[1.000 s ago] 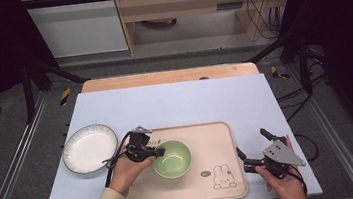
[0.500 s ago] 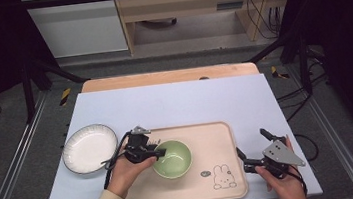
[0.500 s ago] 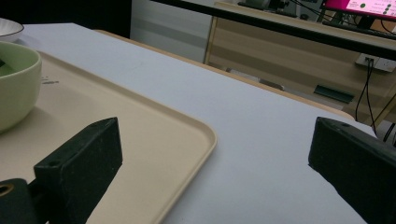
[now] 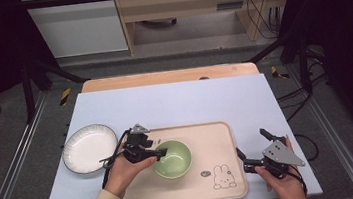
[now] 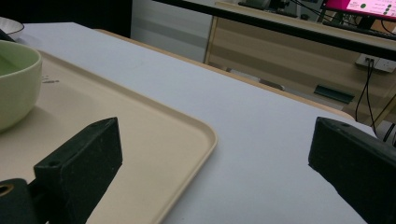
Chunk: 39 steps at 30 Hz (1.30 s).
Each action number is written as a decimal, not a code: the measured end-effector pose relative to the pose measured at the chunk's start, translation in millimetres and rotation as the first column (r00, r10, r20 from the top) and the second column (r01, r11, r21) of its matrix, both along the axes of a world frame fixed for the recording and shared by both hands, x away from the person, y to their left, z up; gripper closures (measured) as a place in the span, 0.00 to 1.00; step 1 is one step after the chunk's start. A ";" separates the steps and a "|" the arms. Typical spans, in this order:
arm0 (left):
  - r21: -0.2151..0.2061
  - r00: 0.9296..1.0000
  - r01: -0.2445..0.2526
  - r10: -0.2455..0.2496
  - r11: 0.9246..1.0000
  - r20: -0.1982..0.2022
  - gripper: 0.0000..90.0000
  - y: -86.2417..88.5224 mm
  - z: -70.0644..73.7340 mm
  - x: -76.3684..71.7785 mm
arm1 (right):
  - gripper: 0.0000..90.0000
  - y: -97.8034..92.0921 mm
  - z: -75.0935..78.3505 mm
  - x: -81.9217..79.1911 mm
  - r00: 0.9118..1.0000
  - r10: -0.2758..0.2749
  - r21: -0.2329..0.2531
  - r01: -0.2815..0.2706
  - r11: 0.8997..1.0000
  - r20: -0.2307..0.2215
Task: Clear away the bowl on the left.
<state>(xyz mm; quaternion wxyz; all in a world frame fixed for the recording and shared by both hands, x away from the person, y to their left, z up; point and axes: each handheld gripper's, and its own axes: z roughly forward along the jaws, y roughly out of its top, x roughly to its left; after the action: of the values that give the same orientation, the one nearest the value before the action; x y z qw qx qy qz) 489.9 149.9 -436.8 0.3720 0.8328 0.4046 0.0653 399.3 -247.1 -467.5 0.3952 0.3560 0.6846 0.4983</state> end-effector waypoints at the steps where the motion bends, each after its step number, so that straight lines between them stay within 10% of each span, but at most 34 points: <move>1: 0.002 1.000 -0.002 0.002 1.000 0.007 0.30 0.4 0.2 0.0 | 0.03 -0.1 -0.1 0.0 1.000 0.000 0.000 0.000 1.000 0.000; 20: -0.053 0.979 0.025 -0.014 0.998 0.201 0.12 1.2 13.1 -5.6 | 0.03 -0.5 -0.2 -0.3 1.000 -0.003 0.003 0.003 1.000 0.001; 39: -0.235 0.890 0.184 -0.060 0.954 0.452 0.05 18.2 36.4 -27.3 | 0.03 -1.1 0.4 -0.5 1.000 -0.008 0.006 0.007 1.000 0.007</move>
<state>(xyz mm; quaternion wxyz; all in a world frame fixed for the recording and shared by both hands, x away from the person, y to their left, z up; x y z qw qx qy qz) 462.6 168.2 -400.3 0.5678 0.7614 0.2614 0.1717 398.8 -248.2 -467.1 0.3983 0.3581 0.6805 0.5001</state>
